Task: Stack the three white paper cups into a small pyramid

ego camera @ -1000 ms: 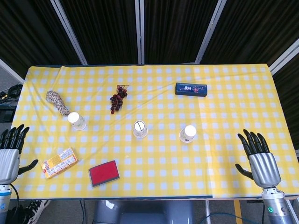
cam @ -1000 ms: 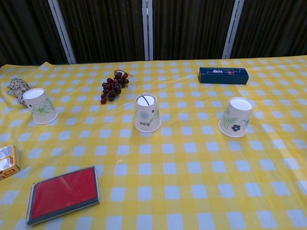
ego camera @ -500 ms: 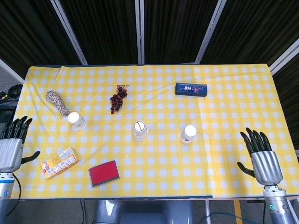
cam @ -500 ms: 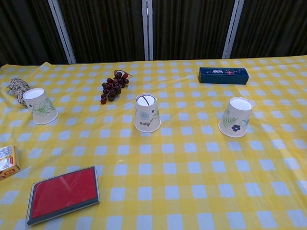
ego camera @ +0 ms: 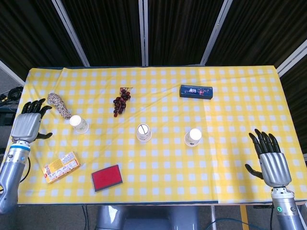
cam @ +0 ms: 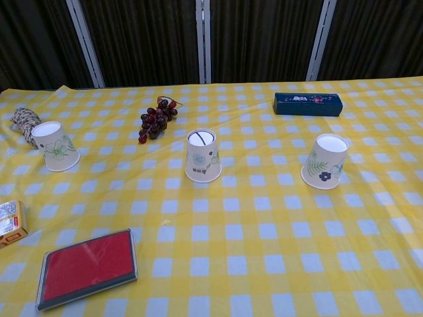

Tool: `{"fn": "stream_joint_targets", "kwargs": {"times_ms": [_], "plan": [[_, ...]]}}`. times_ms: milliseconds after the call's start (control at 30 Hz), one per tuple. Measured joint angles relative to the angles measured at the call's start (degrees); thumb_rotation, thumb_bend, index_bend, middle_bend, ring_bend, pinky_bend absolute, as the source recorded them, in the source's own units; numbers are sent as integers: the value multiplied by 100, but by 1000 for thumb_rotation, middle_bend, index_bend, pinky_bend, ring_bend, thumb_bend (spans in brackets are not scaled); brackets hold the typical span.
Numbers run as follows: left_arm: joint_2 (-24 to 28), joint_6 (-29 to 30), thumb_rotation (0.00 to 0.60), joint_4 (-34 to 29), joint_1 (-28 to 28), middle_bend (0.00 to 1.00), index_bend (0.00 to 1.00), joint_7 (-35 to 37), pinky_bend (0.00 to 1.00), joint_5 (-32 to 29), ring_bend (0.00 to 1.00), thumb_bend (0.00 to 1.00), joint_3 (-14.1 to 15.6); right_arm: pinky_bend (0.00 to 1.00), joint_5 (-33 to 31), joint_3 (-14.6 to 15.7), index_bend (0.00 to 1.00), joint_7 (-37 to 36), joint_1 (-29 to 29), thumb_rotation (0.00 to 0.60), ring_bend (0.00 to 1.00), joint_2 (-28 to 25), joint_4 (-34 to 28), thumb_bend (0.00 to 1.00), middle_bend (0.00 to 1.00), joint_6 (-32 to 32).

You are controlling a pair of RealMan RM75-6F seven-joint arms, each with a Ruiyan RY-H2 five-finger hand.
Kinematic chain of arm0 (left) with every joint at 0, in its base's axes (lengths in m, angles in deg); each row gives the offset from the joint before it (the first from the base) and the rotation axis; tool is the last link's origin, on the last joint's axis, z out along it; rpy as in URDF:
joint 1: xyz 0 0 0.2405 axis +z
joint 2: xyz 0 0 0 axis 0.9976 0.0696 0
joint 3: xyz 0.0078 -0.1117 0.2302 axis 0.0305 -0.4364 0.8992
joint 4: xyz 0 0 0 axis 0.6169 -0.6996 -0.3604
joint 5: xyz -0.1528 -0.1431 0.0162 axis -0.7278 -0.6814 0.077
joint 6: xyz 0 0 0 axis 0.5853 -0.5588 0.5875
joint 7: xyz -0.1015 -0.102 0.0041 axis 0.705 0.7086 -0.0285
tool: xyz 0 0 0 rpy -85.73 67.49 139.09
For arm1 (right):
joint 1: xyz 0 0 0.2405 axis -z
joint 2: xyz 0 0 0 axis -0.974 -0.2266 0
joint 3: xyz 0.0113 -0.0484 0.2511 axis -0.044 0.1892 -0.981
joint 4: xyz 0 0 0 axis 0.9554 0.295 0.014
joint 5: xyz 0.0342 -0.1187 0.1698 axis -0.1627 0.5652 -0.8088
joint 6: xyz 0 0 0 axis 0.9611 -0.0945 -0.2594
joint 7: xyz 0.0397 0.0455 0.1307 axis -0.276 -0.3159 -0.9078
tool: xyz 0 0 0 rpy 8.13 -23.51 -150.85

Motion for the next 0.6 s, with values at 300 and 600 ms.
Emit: {"fn": "stream_joint_targets", "kwargs": {"times_ms": [300,600], "plan": [[-296,-889,600,572,-744,0,248,-318,0,-734,0,173,-56,0,-117,-50,0,-87,-13,600,0,-14,34,65,0,-38],[-495,-1175,600,746,-1072,0,291,-606,0,-1200,0,255,114,0,-127,-59,0,-142,-3,600,0,-41,26,65,0,-7]]}}
